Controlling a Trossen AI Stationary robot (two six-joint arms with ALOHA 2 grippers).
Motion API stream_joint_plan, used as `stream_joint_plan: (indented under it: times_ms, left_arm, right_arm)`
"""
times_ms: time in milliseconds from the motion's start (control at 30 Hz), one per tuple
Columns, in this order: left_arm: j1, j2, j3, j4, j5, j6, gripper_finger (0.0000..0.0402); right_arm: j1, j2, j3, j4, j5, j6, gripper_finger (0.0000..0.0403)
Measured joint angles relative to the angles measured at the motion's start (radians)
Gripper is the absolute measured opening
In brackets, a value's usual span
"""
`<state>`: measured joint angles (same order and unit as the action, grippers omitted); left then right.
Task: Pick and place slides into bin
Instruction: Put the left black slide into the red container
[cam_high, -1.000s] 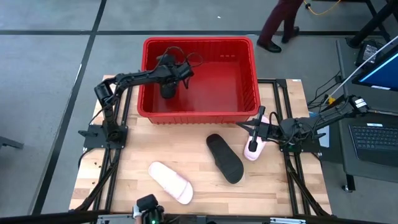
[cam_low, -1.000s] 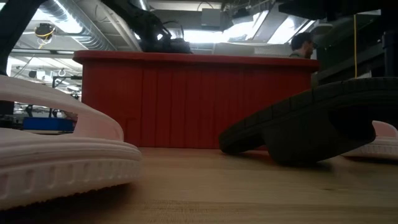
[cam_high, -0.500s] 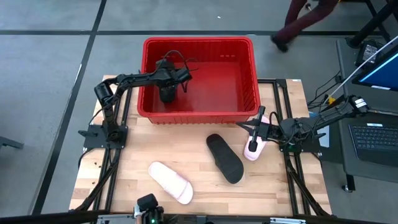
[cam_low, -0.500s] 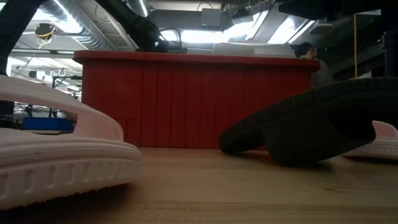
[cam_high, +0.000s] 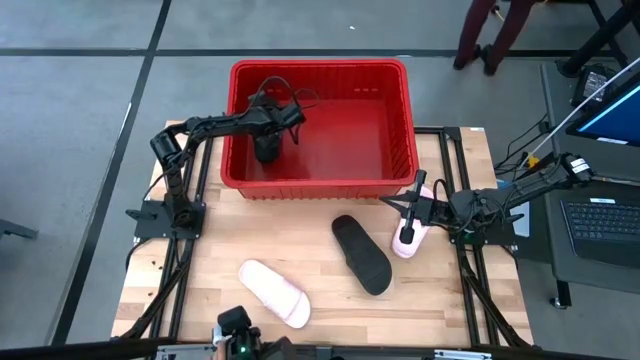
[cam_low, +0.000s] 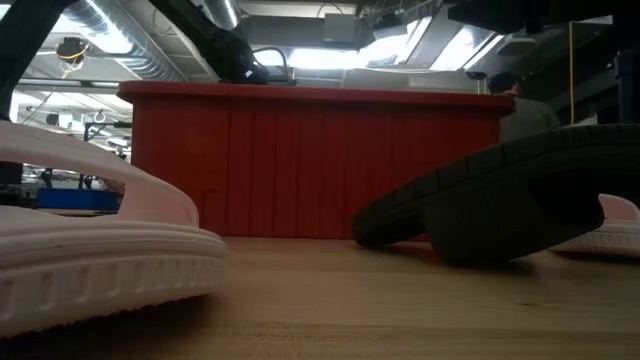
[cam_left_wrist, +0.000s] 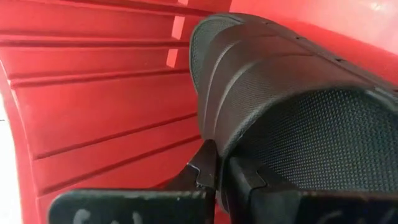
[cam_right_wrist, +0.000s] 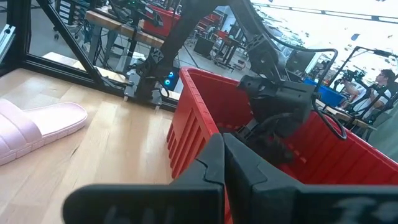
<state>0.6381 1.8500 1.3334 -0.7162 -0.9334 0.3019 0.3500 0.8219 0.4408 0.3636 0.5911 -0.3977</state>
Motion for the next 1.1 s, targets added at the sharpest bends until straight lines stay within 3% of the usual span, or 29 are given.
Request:
stream_joint_plan:
  times_ms: [467,800,1100]
  left_arm:
    - [0.012,0.0,-0.005,0.003,0.028,-0.002,0.0004]
    - [0.01,-0.002,-0.141,0.095,0.008,0.0,0.0004]
    - [0.012,-0.003,-0.152,0.136,0.004,0.101,0.0004]
  right_arm:
    - [0.0,0.0,0.0,-0.004,0.0,0.0,0.0004]
    - [0.0,0.0,0.001,-0.017,0.0,0.0,0.0004]
    - [0.0,0.0,0.001,-0.023,0.0,0.0,0.0004]
